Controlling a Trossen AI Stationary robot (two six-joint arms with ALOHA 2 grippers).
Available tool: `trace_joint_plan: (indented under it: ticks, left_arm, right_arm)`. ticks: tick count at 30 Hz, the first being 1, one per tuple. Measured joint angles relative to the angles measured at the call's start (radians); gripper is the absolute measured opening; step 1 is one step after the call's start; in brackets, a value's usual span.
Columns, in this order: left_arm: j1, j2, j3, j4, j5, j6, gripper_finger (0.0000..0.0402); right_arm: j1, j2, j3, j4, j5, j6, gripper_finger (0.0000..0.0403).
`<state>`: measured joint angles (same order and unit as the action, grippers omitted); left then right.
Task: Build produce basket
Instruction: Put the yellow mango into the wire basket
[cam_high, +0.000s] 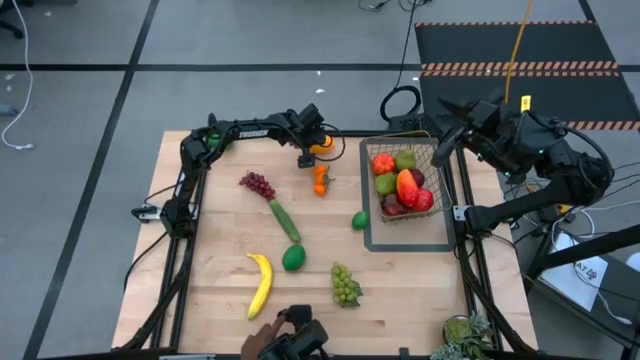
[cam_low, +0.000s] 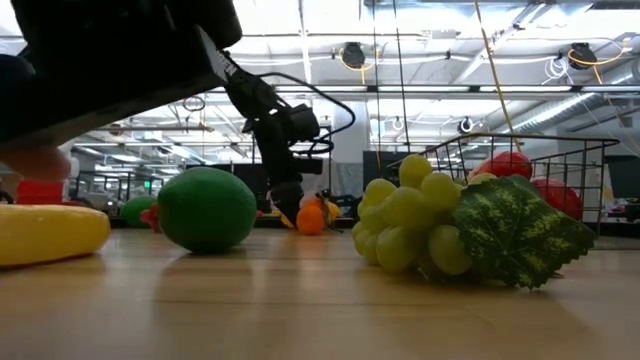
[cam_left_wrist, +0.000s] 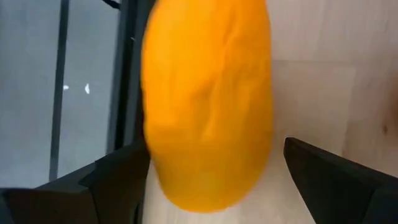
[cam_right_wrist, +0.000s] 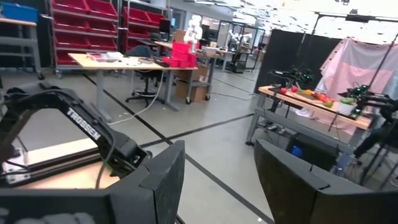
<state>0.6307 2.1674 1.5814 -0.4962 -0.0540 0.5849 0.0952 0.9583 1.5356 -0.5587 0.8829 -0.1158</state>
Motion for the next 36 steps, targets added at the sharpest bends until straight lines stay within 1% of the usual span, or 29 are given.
trace_joint_plan:
  ticks: [2,4,6,11,14,16,19,22,27,31,33,36]
  left_arm:
    - [-0.003,0.000,0.004,0.013,0.000,-0.008,0.0364]
    - [-0.005,0.000,0.008,0.016,-0.003,-0.011,0.0356]
    - [-0.011,0.000,0.007,0.012,-0.005,-0.011,0.0335]
    - [-0.025,0.000,0.008,0.002,-0.008,-0.011,0.0268]
    - [-0.037,0.000,0.007,0.005,-0.008,-0.019,0.0244]
    - [-0.050,0.000,0.007,0.005,-0.009,-0.022,0.0240]
    - [-0.078,-0.007,0.009,0.003,-0.014,-0.041,0.0245]
    - [-0.108,-0.019,0.044,-0.036,-0.053,-0.066,0.0254]
    - [-0.160,-0.071,0.106,-0.117,-0.067,-0.076,0.0256]
    - [-0.203,-0.165,0.125,-0.114,-0.045,-0.139,0.0256]
    - [-0.223,-0.228,0.130,-0.095,-0.030,-0.184,0.0257]
    - [-0.255,-0.314,0.130,-0.092,-0.025,-0.242,0.0257]
  right_arm:
    - [0.009,0.005,0.000,0.008,0.000,0.000,0.0187]
    - [0.018,0.008,0.000,0.010,0.002,0.000,0.0187]
    - [0.024,0.014,0.000,0.010,0.002,0.004,0.0187]
    - [0.038,0.023,0.000,0.008,0.002,0.043,0.0187]
    - [0.046,0.026,0.000,0.009,0.003,0.052,0.0187]
    - [0.051,0.028,0.000,0.009,0.003,0.052,0.0187]
    - [0.058,0.030,0.000,0.009,0.003,0.053,0.0187]
    - [0.058,0.032,0.000,0.009,0.004,0.092,0.0187]
    - [0.058,0.047,0.000,0.008,0.005,0.229,0.0187]
    - [0.058,0.074,0.000,-0.009,0.005,0.374,0.0187]
    - [0.058,0.087,0.000,-0.048,0.003,0.522,0.0187]
    - [0.039,0.107,0.000,-0.168,-0.001,0.836,0.0187]
